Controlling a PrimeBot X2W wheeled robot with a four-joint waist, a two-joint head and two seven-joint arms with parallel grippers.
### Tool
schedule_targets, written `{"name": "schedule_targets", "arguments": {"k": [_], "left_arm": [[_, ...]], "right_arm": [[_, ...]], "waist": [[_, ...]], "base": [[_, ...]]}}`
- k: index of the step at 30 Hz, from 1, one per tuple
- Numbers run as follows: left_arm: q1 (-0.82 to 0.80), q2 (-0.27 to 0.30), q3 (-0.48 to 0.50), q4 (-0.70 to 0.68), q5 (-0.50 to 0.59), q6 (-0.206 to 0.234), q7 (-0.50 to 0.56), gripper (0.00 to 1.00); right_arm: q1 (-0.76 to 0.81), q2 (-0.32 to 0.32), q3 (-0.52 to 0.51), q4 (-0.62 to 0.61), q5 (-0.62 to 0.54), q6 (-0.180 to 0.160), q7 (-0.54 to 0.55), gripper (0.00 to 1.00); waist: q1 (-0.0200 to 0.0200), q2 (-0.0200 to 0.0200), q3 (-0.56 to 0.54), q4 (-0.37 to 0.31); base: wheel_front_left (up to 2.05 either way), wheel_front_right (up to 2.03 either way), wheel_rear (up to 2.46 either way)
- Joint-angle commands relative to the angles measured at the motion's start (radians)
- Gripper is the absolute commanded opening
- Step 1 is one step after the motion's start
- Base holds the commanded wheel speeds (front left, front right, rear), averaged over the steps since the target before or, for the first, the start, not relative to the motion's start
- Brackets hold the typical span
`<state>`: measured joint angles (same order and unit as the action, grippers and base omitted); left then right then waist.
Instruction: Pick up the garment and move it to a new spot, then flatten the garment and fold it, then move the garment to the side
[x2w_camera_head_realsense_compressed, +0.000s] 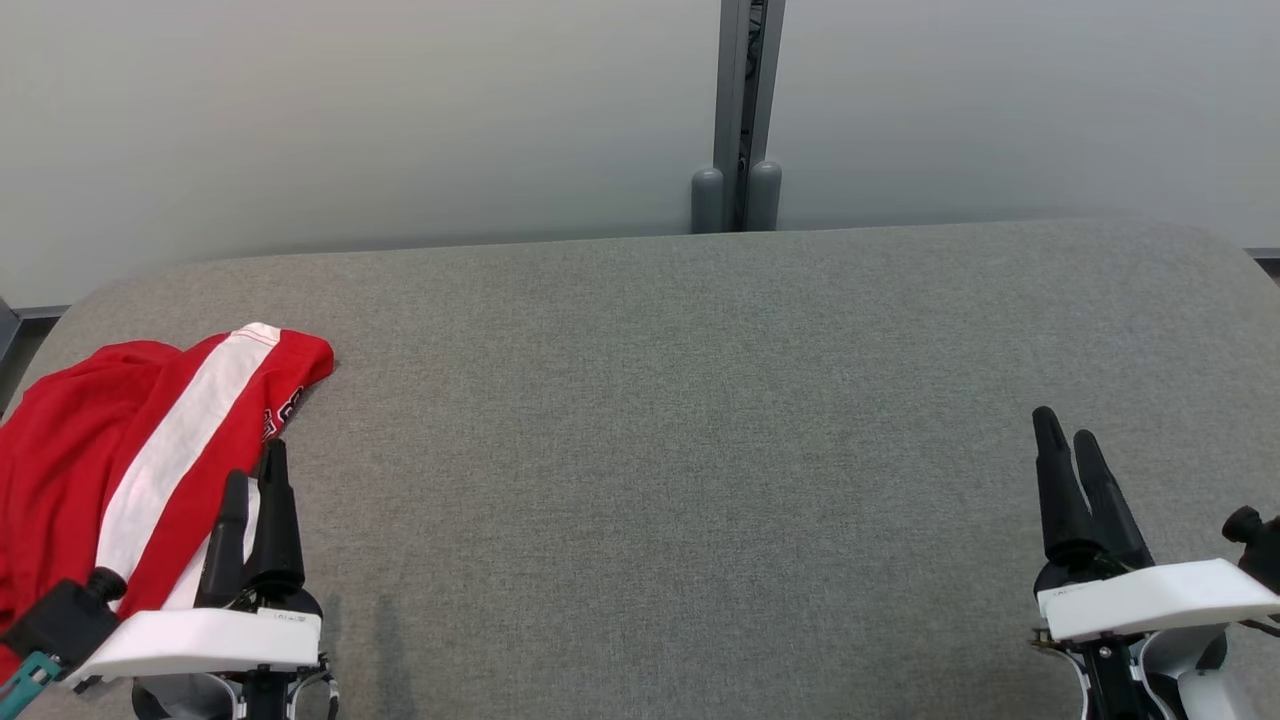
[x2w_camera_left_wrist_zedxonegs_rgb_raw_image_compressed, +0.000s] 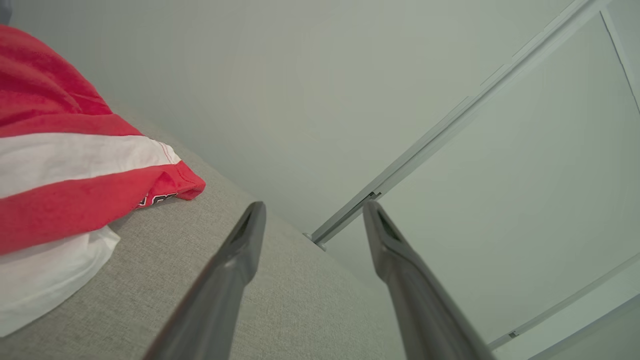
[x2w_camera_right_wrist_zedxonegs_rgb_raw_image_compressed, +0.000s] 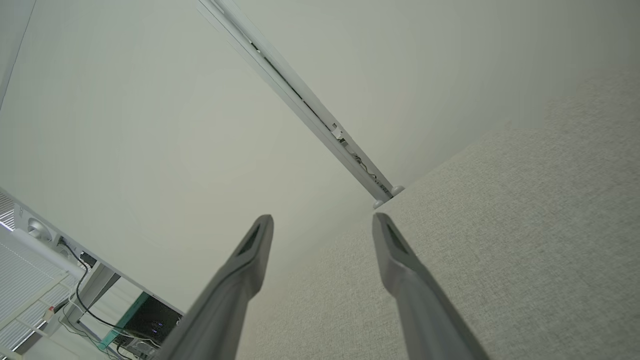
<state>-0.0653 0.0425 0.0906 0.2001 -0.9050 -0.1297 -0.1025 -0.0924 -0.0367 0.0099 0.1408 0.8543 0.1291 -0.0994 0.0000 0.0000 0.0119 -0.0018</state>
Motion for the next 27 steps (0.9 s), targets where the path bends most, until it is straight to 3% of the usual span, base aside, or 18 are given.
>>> {"name": "schedule_targets", "arguments": {"k": [1,27], "left_arm": [[-0.023,0.005,0.002,-0.013,0.045,-0.001,-0.011,1.00],[-0.026,0.008,-0.007,-0.018,0.323,-0.001,-0.077,1.00]], "right_arm": [[-0.021,-0.010,0.006,-0.018,-0.047,0.001,-0.015,1.00],[-0.031,-0.013,0.029,0.001,-0.339,0.002,-0.082,1.00]], "waist": [[0.0000,0.0000,0.000,0.000],[0.0000,0.0000,0.006,0.001]], "base": [[0.00,0.00,0.00],[0.00,0.00,0.00]]}}
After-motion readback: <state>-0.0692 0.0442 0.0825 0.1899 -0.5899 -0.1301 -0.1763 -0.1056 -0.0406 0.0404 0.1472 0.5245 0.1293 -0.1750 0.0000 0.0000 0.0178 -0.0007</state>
